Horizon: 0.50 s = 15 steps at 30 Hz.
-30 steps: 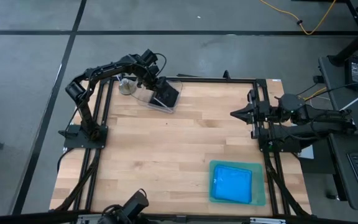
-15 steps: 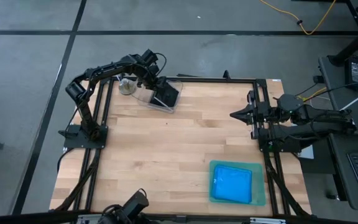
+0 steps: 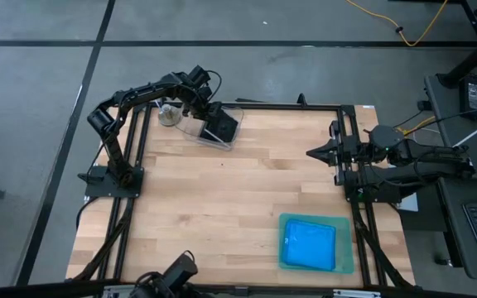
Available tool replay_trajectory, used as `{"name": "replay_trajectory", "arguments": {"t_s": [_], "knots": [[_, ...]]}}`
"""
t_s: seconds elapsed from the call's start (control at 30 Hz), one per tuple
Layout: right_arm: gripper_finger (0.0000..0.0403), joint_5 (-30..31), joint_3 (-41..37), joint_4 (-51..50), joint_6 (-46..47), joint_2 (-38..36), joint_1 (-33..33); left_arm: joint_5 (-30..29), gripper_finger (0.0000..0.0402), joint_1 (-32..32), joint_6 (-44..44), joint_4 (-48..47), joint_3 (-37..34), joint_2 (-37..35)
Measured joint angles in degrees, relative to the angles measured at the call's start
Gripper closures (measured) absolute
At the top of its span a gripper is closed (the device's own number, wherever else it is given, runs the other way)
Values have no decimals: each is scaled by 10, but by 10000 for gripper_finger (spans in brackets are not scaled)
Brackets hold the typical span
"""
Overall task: Pick & place jewel cases by type
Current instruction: Put the black cd case into the transparent bin
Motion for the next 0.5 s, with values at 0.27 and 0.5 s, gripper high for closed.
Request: {"name": "replay_trajectory", "arguments": {"t_s": [0.27,0.5], "knots": [[395,0,0,-4,0,0,0,1,254,0,-2,-8,0,0],[395,-1,0,-12,0,0,0,0,232,1,-2,-39,0,-5]]}}
